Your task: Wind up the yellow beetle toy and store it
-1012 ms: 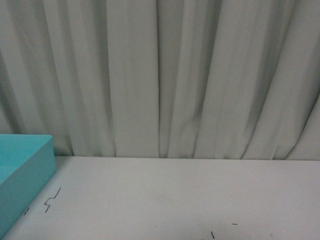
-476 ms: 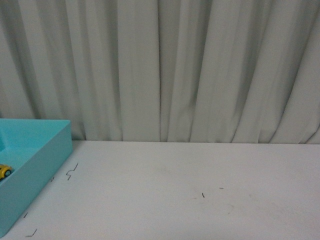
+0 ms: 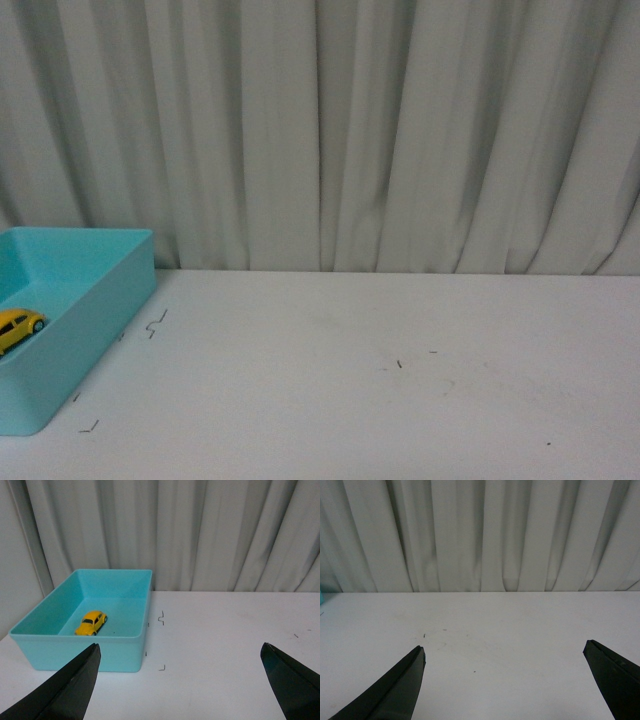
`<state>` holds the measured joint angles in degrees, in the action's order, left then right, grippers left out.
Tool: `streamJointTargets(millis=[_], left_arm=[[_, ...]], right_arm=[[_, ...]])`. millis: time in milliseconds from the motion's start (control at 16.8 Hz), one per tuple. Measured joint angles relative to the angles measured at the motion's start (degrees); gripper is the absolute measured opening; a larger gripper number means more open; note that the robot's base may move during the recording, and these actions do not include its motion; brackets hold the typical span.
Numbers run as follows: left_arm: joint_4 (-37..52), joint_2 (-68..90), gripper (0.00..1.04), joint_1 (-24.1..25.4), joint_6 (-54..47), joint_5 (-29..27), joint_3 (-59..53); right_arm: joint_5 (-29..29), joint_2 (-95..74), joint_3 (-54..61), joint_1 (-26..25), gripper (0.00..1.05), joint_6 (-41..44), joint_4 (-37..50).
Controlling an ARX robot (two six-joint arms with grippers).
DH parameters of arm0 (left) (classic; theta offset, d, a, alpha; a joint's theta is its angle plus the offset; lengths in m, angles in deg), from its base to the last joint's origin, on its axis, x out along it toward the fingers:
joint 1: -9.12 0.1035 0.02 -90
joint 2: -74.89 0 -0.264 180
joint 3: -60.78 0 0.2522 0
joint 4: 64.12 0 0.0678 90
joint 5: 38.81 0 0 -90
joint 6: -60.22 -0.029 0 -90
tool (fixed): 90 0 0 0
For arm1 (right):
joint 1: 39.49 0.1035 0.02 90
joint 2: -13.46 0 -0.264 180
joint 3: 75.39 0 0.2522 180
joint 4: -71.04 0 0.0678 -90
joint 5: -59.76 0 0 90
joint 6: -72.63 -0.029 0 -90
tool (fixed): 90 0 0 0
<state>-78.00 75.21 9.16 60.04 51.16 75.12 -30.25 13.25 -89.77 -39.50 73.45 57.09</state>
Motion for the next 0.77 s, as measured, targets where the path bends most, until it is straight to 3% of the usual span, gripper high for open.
streamJointTargets(millis=[774], left_arm=[[0.0, 0.0, 0.98, 0.0, 0.0, 0.0, 0.0]], right_arm=[[0.0, 0.0, 0.0, 0.0, 0.98, 0.0, 0.0]])
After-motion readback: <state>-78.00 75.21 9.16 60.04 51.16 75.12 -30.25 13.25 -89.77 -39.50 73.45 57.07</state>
